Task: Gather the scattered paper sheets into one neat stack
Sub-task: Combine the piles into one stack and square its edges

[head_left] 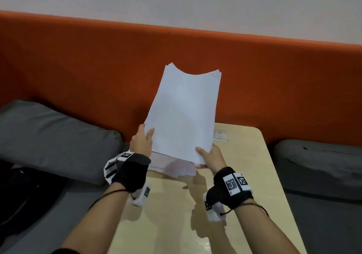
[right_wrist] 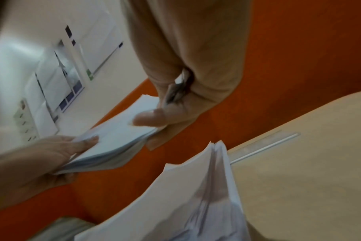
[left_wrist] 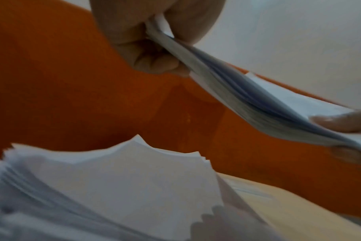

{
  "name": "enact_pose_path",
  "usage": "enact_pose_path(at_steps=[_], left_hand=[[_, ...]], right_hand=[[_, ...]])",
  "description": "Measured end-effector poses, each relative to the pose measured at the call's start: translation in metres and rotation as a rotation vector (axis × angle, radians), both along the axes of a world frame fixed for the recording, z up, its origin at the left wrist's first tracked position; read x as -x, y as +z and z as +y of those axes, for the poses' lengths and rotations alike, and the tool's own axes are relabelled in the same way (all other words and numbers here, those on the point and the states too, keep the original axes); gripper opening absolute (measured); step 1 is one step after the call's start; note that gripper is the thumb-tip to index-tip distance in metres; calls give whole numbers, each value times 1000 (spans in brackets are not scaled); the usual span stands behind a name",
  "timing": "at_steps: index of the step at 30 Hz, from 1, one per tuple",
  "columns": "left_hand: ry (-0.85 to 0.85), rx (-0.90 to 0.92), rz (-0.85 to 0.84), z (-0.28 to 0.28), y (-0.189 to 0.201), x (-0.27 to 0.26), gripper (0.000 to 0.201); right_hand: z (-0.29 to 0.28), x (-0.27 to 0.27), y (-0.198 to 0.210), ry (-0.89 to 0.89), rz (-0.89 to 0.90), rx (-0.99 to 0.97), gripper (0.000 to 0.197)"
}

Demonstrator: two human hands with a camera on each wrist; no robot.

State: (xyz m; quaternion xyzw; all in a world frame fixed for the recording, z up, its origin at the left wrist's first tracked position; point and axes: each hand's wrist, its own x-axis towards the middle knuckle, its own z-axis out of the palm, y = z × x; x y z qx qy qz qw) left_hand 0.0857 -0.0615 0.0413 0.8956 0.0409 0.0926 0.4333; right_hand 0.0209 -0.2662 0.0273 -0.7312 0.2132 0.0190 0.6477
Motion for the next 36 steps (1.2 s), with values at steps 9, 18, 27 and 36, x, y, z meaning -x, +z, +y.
enact_pose_path(at_steps=[9, 18, 27, 36], left_hand=[[-1, -419, 508, 31, -41, -51, 64], [-38, -366, 720, 24, -57, -70, 80], [-62, -553, 758, 10, -54, -71, 89], [-79, -526, 729, 15, -62, -63, 94]], right_hand=[[7, -58, -42, 267, 464, 543, 71], [2, -87, -54, 97, 497, 259, 71], [14, -95, -54, -15, 452, 95, 72], [8, -87, -51, 7, 561, -46, 61]])
